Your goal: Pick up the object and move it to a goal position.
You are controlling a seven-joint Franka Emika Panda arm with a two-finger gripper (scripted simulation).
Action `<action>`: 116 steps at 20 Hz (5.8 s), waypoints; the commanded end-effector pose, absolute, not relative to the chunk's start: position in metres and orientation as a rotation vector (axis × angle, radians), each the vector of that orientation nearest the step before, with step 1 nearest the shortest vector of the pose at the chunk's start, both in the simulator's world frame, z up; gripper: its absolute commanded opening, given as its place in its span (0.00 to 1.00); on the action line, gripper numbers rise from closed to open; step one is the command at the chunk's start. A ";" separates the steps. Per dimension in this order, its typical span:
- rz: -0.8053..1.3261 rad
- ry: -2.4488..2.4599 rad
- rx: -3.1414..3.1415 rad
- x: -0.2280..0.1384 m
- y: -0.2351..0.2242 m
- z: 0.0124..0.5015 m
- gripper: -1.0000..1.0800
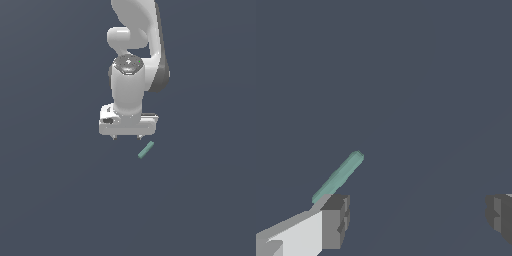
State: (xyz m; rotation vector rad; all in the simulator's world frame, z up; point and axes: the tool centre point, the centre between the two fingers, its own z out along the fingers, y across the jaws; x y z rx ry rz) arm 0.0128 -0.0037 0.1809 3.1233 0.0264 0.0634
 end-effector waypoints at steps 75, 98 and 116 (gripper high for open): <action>0.000 -1.054 2.959 -0.027 0.094 0.023 0.96; 0.017 -1.040 2.975 -0.023 0.090 0.020 0.00; 0.234 -0.828 3.165 0.013 0.037 0.104 0.00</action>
